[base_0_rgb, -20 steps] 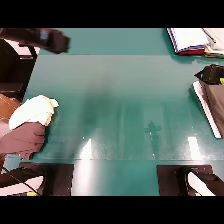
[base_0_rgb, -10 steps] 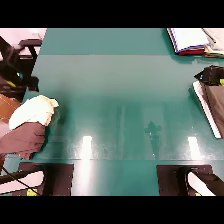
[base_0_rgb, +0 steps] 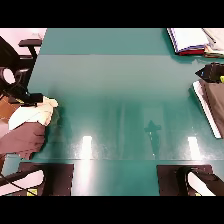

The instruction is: Fold the shirts.

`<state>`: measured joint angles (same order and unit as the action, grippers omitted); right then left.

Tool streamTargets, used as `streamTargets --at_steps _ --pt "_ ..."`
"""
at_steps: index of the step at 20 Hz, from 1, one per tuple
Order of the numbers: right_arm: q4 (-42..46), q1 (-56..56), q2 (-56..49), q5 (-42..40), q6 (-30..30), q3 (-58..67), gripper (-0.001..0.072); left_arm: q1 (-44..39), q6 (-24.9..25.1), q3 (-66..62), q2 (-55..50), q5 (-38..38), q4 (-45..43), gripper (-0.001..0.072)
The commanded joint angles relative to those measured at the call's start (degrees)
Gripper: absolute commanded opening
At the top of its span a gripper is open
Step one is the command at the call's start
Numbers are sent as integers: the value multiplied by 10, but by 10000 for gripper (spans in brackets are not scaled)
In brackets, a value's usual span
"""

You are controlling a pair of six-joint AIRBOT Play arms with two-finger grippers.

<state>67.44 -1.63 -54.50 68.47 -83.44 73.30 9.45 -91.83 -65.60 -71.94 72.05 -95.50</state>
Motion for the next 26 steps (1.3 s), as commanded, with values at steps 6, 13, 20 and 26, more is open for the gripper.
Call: streamTargets --at_steps 6,13,20,26 --pt "-34 -1 -20 -25 0 99 20 -104 24 -255 189 -6 61 26" --pt "-34 -1 -74 5 0 252 20 -385 24 -336 122 7 53 26" --pt "-34 -1 -108 77 0 317 20 -525 68 -336 -122 -30 141 566" --pt "-34 -1 -108 88 0 317 20 -354 51 -331 -84 39 132 540"
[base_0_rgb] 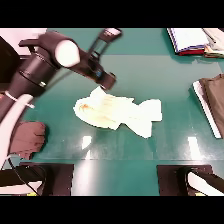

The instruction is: Fold the shirts.

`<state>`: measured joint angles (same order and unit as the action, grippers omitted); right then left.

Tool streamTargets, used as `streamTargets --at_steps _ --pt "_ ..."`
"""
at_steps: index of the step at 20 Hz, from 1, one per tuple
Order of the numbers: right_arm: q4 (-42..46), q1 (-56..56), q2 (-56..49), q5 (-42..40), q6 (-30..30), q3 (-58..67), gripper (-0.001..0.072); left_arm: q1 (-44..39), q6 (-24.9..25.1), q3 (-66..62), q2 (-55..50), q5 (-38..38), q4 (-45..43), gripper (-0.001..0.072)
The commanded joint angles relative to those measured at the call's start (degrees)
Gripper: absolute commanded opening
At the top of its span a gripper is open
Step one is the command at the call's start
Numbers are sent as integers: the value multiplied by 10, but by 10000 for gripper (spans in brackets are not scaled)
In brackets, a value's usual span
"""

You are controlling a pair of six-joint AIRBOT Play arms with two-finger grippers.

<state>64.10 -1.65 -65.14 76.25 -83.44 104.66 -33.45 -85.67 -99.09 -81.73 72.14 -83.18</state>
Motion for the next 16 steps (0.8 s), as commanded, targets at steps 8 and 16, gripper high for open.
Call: streamTargets --at_steps 8,16 --pt "0 0 -2 16 0 3 20 276 -29 308 119 -18 72 541" --pt "-1 0 -2 20 0 3 20 276 -9 498 115 -191 196 540"
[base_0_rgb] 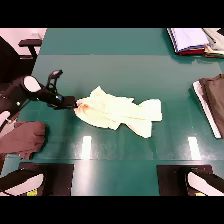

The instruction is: Fold the shirts.

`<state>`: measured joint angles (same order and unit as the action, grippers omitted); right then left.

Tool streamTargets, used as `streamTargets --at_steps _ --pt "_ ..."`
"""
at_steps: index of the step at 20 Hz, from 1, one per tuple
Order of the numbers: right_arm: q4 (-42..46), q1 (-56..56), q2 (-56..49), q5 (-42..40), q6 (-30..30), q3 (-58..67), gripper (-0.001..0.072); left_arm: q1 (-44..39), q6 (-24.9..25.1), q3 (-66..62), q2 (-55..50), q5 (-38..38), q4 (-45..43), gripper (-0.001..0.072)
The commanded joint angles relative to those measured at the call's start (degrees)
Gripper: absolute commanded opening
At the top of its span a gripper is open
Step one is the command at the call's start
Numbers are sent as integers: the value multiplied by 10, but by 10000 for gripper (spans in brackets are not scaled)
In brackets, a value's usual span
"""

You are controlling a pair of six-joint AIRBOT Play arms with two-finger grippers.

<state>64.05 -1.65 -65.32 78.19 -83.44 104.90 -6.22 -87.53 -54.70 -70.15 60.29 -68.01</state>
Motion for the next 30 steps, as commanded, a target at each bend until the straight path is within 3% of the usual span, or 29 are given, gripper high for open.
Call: streamTargets --at_steps 1,5,6,7,8,9,12,15,16,17,18,23,27,30 --pt "0 0 0 1 0 0 20 4 9 62 -7 -86 53 540" --pt "0 0 0 3 0 1 20 4 10 64 -39 -113 90 538" --pt "0 0 0 6 0 0 20 4 10 64 -41 -123 97 467" --pt "0 0 0 12 0 0 20 4 10 64 -41 -133 103 254" --pt "2 0 0 19 0 0 20 4 10 63 -41 -139 106 89" --pt "6 1 0 29 0 -5 20 4 9 60 -41 -137 106 29" --pt "6 32 10 78 0 -84 21 4 15 17 -34 -92 91 28" --pt "6 86 25 87 0 -241 22 4 41 -35 -4 -71 86 28" --pt "4 102 24 83 0 -302 94 4 42 -47 5 -70 86 29" --pt "4 111 22 70 1 -361 342 4 45 -56 11 -69 86 28" --pt "2 114 14 48 6 -420 501 4 51 -61 15 -68 87 28" --pt "-82 58 -80 -87 56 -562 502 4 51 -65 15 -52 86 29" --pt "-104 -24 -166 -169 56 -517 498 4 51 -65 15 -51 86 29" --pt "-103 -59 -220 -183 55 -457 436 4 51 -65 15 -47 86 29"
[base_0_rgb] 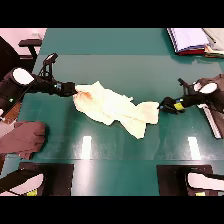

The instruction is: Fold the shirts.

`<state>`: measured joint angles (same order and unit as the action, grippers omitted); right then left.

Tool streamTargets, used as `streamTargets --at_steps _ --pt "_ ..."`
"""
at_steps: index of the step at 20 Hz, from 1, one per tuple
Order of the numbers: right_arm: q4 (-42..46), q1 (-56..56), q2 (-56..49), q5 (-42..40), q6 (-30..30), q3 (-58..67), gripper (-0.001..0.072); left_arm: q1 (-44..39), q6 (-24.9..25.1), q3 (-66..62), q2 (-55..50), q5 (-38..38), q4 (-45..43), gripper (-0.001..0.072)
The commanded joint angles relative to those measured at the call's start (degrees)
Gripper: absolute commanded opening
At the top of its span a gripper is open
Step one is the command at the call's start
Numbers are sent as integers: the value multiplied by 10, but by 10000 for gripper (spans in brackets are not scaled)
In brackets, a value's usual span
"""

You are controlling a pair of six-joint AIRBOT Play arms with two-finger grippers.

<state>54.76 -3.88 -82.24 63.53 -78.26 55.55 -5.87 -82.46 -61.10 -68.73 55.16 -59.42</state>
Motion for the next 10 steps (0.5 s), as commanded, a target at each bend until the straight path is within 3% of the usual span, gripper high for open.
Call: streamTargets --at_steps 1,3,4,7,10 --pt "-10 -45 -64 -36 3 53 413 0 2 -1 0 8 0 29" --pt "-10 -61 -82 -36 3 81 90 0 5 -1 0 14 0 28" --pt "-9 -66 -84 -38 4 89 20 0 5 -2 0 18 0 28" --pt "37 -69 -44 -23 4 129 19 0 5 -41 18 50 -22 27" --pt "80 -47 61 24 4 216 19 0 4 -138 91 86 -68 27"
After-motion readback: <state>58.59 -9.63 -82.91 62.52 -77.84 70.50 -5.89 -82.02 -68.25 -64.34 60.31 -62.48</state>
